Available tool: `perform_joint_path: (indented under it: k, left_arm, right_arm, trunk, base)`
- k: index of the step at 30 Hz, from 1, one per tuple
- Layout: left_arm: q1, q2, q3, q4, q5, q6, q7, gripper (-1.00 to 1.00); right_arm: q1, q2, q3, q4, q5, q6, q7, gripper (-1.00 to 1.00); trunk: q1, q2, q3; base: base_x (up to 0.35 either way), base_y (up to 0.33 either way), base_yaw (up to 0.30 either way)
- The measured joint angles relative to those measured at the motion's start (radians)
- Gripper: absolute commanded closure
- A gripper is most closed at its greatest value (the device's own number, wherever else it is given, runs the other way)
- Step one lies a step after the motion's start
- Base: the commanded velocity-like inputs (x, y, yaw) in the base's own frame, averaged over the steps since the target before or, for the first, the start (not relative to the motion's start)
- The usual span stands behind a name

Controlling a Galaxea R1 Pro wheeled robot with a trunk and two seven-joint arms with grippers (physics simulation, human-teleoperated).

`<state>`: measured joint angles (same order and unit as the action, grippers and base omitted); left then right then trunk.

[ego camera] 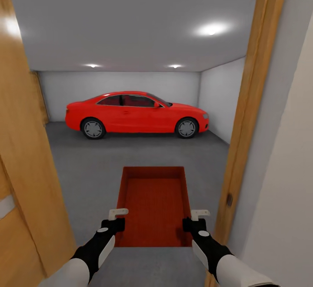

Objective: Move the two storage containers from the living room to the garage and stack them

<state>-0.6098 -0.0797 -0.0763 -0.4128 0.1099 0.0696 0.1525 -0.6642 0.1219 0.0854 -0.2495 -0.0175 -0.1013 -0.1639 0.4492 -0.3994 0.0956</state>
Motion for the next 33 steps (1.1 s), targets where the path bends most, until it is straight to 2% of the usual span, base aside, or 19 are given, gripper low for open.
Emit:
perform_joint_path:
  k: [13, 18, 33]
  left_arm:
    - [0.0, 0.0, 0.0, 0.001, 0.0, -0.001, 0.0, 1.0]
    - [0.0, -0.001, 0.0, 0.0, 0.0, -0.002, 0.002, 1.0]
    - [0.0, -0.002, 0.0, 0.003, 0.0, -0.004, 0.002, 1.0]
  right_arm:
    - [0.0, 0.0, 0.0, 0.001, 0.0, -0.001, -0.001, 1.0]
    - [0.0, -0.001, 0.0, 0.0, 0.0, -0.001, 0.002, 1.0]
    - [0.0, -0.001, -0.001, 0.0, 0.001, -0.002, 0.002, 1.0]
  trunk:
    - [0.0, 0.0, 0.0]
    - [0.0, 0.0, 0.0]
    - [0.0, 0.0, 0.0]
  base:
    - [0.322, 0.0, 0.003]
    - [0.322, 0.0, 0.162]
    - [0.322, 0.0, 0.028]
